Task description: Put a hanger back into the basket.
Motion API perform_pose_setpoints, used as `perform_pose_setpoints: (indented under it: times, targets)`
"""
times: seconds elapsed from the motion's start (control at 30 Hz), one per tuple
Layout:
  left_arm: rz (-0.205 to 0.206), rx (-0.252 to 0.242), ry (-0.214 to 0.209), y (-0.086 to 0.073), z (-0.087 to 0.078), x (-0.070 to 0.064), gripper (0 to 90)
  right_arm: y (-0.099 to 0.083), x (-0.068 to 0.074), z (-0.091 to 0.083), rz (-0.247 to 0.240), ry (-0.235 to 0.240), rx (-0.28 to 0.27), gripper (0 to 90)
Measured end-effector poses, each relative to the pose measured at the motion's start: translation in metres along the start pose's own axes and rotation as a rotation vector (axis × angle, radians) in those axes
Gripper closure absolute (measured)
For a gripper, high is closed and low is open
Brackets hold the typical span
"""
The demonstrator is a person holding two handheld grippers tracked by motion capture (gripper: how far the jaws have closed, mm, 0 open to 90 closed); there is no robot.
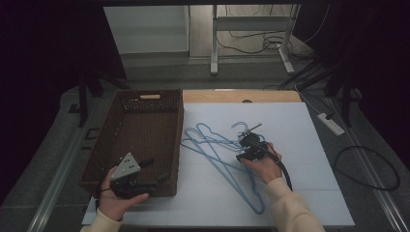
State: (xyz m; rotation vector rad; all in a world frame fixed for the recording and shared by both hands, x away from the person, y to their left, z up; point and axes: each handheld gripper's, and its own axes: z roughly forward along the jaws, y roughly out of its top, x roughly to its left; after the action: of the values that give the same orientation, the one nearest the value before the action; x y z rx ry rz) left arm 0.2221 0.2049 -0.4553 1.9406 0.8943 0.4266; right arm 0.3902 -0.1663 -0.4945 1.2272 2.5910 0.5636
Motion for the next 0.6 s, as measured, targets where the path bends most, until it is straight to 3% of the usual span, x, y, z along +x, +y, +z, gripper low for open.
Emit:
perform_pose_setpoints:
  times: [0.23,0.33,0.47,0.6]
  targets:
    - [0.001,-0.002,0.000,0.0003,-0.0001,-0.0003,29.5,0.0037,0.0072,0.0051,-0.019,-0.031,0.029,68.7]
    - [0.002,-0.002,0.000,0.0005,-0.0001,-0.0006,29.5,0.0043,0.0080,0.0082,-0.004,-0.026,0.044,73.9]
    - [0.004,-0.001,-0.002,0.0006,0.0003,-0.0010,29.5,0.0061,0.0075,0.0081,0.058,-0.019,0.056,81.6]
    - [0.004,-0.001,-0.003,0.0007,0.0003,-0.0010,29.5,0.0059,0.0072,0.0073,0.067,-0.039,0.050,85.6]
